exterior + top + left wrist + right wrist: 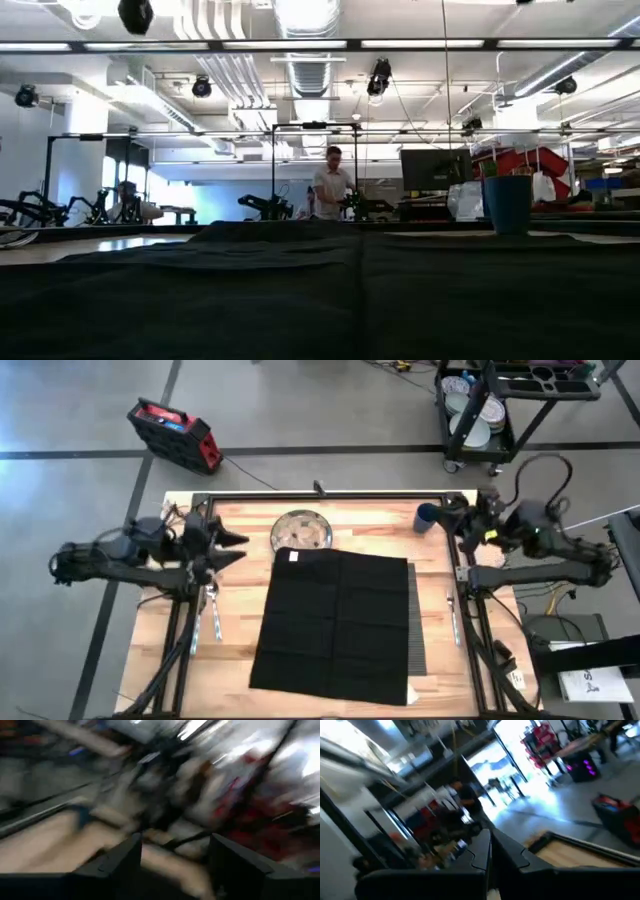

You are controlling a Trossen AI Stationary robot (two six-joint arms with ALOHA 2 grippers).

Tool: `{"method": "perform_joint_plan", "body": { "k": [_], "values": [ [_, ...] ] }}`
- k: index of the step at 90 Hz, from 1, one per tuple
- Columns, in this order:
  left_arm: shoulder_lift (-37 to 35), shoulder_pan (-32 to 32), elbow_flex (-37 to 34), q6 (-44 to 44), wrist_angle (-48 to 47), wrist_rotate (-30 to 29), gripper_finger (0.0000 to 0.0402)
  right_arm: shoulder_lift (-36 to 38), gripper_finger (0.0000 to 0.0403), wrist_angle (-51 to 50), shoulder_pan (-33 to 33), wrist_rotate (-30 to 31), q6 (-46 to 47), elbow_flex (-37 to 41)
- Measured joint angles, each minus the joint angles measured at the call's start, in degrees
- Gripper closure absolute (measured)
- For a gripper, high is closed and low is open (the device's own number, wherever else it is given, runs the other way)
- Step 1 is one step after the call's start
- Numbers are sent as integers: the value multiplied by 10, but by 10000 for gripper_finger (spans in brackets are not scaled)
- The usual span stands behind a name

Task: Set table place
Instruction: Fold the black napkin

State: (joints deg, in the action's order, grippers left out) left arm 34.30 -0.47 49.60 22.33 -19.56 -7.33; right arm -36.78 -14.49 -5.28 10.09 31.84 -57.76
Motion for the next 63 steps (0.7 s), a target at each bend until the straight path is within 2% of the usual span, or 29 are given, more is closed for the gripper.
{"method": "perform_joint_plan", "body": {
  "k": [23,34,46,63],
  "values": [
    [133,2,309,-120,-273,-11,168,-157,403,-240,0,0,-30,-269],
    [186,2,426,-149,-373,-11,163,-217,403,-319,0,0,-35,-367],
    [229,2,521,-173,-404,-12,158,-263,403,-368,0,0,-37,-447],
    [267,2,600,-174,-386,-12,159,-306,403,-411,0,0,-65,-523]
  ]
}}
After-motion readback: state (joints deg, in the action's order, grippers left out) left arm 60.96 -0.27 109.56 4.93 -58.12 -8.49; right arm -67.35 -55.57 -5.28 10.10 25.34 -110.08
